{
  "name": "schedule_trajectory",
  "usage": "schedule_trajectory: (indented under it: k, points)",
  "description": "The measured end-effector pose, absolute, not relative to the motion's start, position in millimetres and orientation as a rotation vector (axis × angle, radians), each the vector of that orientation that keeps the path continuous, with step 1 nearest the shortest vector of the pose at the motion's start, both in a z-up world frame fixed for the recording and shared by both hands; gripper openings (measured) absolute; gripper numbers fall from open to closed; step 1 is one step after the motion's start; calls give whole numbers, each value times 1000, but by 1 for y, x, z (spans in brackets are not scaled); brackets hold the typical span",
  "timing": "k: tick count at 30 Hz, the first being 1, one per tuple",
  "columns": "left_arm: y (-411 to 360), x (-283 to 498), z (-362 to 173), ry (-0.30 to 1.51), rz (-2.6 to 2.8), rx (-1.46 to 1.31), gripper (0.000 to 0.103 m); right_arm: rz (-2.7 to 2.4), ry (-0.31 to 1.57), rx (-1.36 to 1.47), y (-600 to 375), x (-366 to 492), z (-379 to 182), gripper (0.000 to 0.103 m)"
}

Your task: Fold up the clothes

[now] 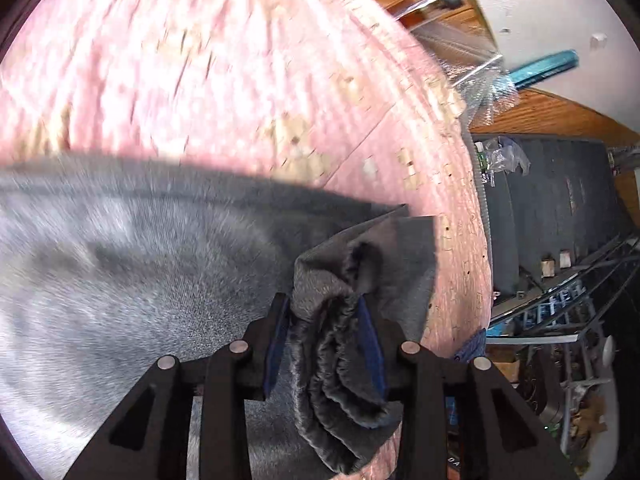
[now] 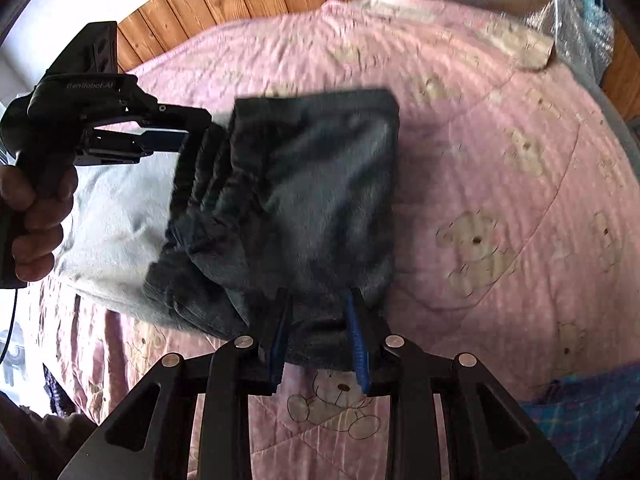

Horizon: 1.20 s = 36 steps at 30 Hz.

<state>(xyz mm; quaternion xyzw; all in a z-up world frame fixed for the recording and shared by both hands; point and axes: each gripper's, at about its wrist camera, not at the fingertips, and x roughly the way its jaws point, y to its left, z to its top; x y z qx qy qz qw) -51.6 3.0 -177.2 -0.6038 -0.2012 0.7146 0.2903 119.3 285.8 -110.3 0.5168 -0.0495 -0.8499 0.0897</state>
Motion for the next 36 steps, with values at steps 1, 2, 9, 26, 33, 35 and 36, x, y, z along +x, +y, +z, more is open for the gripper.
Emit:
schedule_trajectory:
  k: [1, 2, 9, 26, 33, 35, 36]
  points:
    - [10, -50, -163, -511, 1906, -1562, 37, -2545, -147, 1511, 284, 117, -103, 28]
    - [20, -49, -152, -482, 1895, -1520, 38, -2544, -147, 1497, 281, 112, -100, 28]
    - [92, -70, -206, -247, 1885, -1644, 37, -2384, 9, 1558, 229, 123, -151, 29]
    - [105, 22, -220, -241, 1711, -1753, 35, -2570, -304, 1564, 305, 127, -127, 51]
    - [145, -12, -172, -417, 1730, -1722, 59, -2656, 198, 1384, 242, 131, -79, 10]
    - [168, -27, -162, -365, 1697, -1733, 65, -2665, 340, 1325, 223, 132, -66, 9]
    - [180, -34, -158, -329, 1678, -1737, 65, -2655, 428, 1268, 206, 134, -56, 9]
